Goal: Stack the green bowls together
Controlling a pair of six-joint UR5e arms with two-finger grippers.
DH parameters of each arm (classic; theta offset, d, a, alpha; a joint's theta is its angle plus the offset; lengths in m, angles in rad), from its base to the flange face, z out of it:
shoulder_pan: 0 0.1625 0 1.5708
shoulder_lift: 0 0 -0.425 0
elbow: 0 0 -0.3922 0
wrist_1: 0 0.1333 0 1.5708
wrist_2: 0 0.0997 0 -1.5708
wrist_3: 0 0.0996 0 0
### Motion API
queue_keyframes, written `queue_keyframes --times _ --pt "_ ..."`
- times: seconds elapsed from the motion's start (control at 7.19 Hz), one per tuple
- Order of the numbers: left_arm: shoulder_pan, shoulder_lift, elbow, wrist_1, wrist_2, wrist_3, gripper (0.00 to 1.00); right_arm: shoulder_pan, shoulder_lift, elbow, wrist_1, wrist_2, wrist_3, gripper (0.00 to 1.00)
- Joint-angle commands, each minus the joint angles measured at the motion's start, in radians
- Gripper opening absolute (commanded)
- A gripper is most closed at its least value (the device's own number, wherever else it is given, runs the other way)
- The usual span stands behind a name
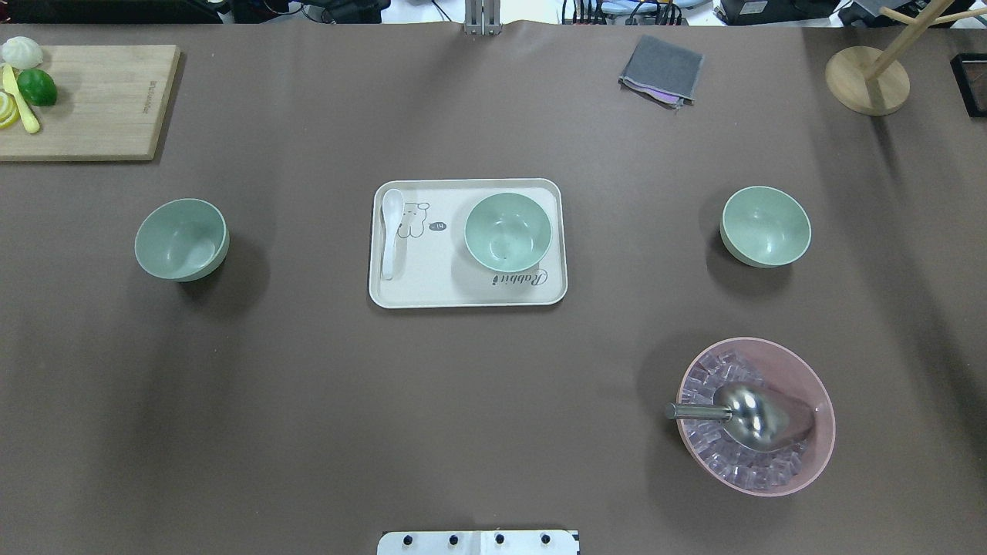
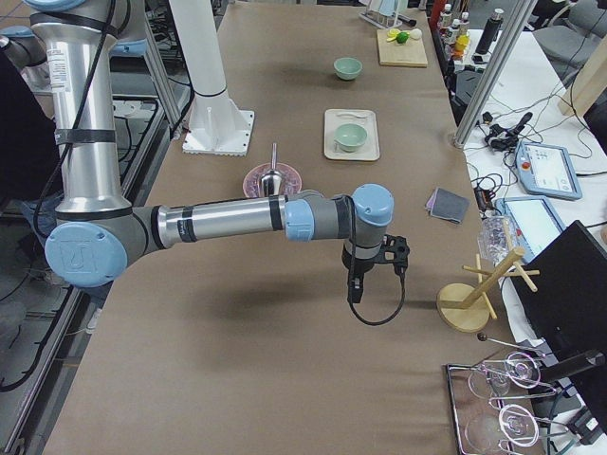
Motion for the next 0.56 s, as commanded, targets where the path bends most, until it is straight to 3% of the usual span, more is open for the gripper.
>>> queue_keyframes --times 0.0,0.42 --pt "0.001 -0.001 -0.002 -0.002 -0.001 0.002 0.98 -0.001 0.0 0.006 0.0 0.002 0.001 1.0" --pt "0.001 -0.017 -0.045 -0.007 -0.015 0.0 0.98 -0.001 0.002 0.008 0.0 0.013 0.001 1.0"
